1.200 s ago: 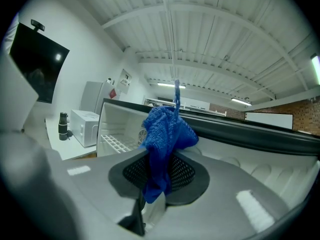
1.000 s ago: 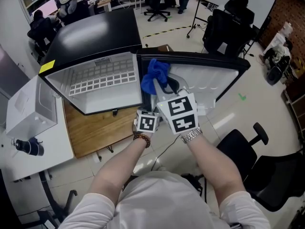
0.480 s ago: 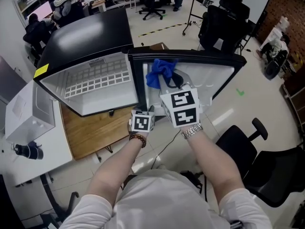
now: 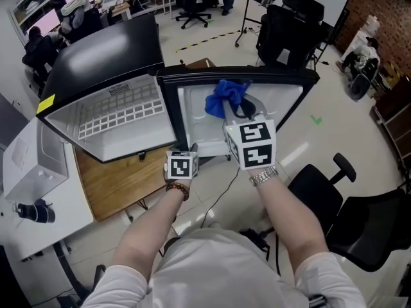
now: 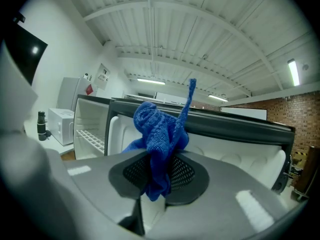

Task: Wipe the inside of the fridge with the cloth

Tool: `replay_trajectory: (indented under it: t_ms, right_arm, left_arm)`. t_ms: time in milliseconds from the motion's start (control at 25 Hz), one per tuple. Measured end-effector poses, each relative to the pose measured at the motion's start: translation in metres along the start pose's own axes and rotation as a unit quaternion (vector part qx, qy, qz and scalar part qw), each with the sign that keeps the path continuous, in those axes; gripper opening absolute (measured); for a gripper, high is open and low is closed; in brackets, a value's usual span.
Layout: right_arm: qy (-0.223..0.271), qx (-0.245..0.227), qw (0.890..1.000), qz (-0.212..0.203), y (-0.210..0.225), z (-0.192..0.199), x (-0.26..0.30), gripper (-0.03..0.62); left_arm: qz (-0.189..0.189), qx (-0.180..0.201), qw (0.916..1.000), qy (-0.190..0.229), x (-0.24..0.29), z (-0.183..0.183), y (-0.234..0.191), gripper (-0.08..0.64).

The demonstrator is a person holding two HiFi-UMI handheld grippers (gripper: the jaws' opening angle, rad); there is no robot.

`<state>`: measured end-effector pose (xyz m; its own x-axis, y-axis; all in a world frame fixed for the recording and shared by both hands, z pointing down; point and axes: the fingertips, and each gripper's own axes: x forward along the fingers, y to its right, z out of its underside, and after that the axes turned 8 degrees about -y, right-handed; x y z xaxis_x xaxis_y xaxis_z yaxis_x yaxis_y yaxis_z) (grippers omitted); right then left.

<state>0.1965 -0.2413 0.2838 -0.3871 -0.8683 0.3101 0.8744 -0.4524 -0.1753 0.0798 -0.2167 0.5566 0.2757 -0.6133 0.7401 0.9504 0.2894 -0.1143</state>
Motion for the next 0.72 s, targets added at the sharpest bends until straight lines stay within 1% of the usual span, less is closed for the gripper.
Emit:
replay_trajectory:
  t_ms: [160, 280, 400, 520, 640, 720]
  right_arm:
    - [-0.003, 0.001, 1.0, 0.015, 0.017, 0.006, -0.006, 0.064]
    - [-0.005, 0.007, 1.0, 0.029, 0.033, 0.011, -0.012, 0.064]
    - [-0.007, 0.016, 0.999, 0.043, 0.051, 0.015, -0.018, 0.064]
    - [-0.011, 0.018, 0.998, 0.057, 0.068, 0.021, -0.023, 0.064]
    - [-0.013, 0.026, 0.997, 0.072, 0.085, 0.027, -0.028, 0.064]
    - [-0.014, 0.034, 0.996, 0.085, 0.099, 0.032, -0.032, 0.064]
  left_arm:
    - [0.006, 0.0, 0.9999, 0.016, -0.003, -0.008, 0.005, 0.132]
    - [0.006, -0.006, 0.9999, 0.009, -0.001, -0.005, 0.004, 0.132]
    - [0.011, -0.007, 0.9997, 0.022, -0.006, -0.012, 0.008, 0.132]
    - [0.003, -0.01, 0.9998, 0.015, -0.004, -0.008, 0.005, 0.131]
    - [0.011, -0.01, 0.9996, 0.024, -0.007, -0.014, 0.009, 0.13]
    - [0.01, -0.014, 0.9996, 0.021, -0.005, -0.012, 0.009, 0.13]
